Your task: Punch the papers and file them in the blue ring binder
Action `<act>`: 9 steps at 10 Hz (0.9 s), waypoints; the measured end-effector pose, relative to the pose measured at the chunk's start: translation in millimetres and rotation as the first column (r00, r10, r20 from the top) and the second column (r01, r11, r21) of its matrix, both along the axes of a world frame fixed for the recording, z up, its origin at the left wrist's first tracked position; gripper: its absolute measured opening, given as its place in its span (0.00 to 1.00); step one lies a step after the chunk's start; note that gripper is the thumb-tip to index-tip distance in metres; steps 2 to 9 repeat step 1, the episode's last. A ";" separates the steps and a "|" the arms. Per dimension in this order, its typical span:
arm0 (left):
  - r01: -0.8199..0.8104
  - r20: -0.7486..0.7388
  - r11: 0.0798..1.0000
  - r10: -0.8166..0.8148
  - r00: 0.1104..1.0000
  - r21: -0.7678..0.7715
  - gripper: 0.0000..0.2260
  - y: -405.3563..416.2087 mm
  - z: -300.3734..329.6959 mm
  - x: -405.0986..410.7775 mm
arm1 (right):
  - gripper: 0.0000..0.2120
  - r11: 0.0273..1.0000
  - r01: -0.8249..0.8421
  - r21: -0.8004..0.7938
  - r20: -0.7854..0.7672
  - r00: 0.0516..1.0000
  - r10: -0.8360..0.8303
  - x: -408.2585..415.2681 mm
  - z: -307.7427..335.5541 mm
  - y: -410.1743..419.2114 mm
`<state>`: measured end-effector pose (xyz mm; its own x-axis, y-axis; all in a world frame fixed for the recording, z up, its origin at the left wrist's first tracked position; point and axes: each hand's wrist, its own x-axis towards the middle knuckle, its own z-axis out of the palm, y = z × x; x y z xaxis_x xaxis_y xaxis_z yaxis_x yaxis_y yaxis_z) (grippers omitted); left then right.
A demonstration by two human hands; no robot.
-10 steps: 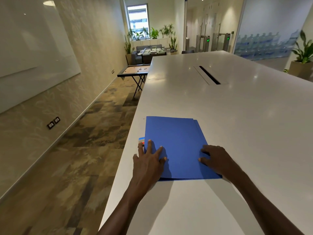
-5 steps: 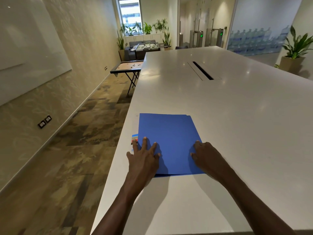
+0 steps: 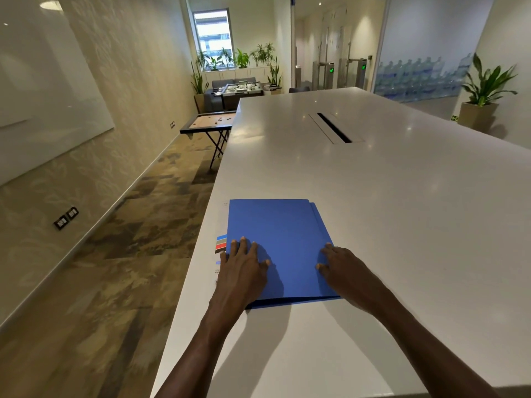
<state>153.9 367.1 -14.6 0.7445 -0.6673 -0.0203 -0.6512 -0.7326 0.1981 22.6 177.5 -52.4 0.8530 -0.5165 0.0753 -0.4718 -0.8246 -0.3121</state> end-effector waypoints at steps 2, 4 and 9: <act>0.009 -0.039 0.992 -0.014 0.999 -0.126 0.29 -12.6 1.8 -3.7 | 0.28 0.999 0.013 -0.037 0.062 0.998 -0.011 1.3 3.0 -2.3; 0.009 -0.039 0.992 -0.014 0.999 -0.126 0.29 -12.6 1.8 -3.7 | 0.28 0.999 0.013 -0.037 0.062 0.998 -0.011 1.3 3.0 -2.3; 0.009 -0.039 0.992 -0.014 0.999 -0.126 0.29 -12.6 1.8 -3.7 | 0.28 0.999 0.013 -0.037 0.062 0.998 -0.011 1.3 3.0 -2.3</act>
